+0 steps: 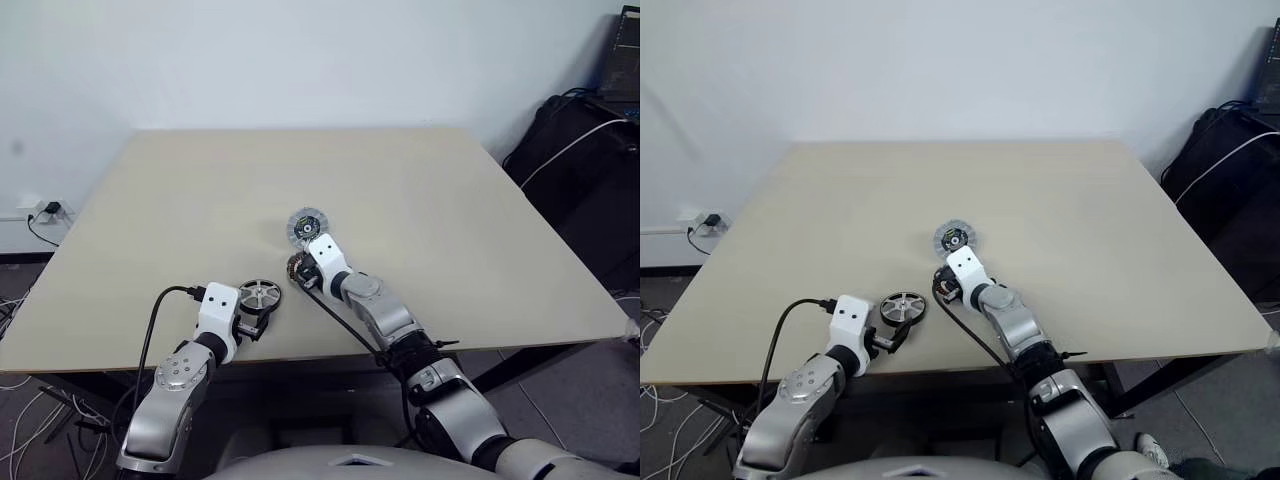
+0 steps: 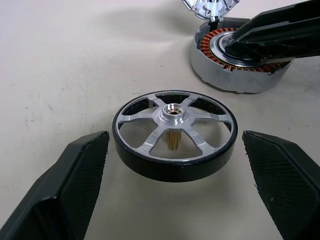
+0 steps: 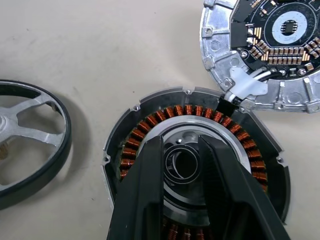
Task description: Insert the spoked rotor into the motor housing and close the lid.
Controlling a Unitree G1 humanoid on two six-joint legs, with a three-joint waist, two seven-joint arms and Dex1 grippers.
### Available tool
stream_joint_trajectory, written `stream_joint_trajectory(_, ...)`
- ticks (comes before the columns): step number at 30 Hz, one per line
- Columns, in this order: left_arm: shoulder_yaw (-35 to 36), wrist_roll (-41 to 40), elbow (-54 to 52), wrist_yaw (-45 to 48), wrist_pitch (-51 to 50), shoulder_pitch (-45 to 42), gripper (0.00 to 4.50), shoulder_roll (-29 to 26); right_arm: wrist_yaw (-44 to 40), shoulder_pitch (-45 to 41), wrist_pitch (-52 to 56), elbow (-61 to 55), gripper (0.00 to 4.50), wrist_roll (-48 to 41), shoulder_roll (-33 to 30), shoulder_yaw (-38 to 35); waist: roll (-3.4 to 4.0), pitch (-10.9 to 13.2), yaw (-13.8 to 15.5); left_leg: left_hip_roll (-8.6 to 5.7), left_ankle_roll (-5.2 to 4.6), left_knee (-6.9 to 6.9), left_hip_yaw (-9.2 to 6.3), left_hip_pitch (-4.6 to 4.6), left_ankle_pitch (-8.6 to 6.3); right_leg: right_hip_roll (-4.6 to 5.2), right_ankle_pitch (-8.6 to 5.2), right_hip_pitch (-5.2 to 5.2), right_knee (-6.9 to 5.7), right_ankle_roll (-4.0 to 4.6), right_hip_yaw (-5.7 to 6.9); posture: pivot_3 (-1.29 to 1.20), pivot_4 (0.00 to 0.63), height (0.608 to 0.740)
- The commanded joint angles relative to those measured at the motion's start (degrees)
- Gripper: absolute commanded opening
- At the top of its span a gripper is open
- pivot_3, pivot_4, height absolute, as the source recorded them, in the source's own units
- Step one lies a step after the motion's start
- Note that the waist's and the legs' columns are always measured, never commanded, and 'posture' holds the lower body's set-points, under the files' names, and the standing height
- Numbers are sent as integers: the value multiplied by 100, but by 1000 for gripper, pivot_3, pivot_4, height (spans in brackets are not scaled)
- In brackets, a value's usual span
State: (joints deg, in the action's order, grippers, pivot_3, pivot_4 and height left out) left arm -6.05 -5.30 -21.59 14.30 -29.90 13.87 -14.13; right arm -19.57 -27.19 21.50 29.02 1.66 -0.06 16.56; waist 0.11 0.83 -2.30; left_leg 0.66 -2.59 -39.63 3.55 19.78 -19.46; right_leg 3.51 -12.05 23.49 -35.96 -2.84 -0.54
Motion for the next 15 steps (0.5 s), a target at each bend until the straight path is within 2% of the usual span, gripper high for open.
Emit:
stream_joint_trajectory(1,43,-2,-146,1,64,-69,4500,1,38,-222,-158,128,678,16,43,-138,0,0,-1,1,0,0,0,0,0,0,0,0,0,0,0,0,0,740)
stream_joint_trajectory(15,25,5,-122,3,96,-83,4500,11,-131,-197,-120,90,678,14,-23,-176,2,1,-1,9,1,1,-1,1,0,0,0,1,0,0,0,0,0,740)
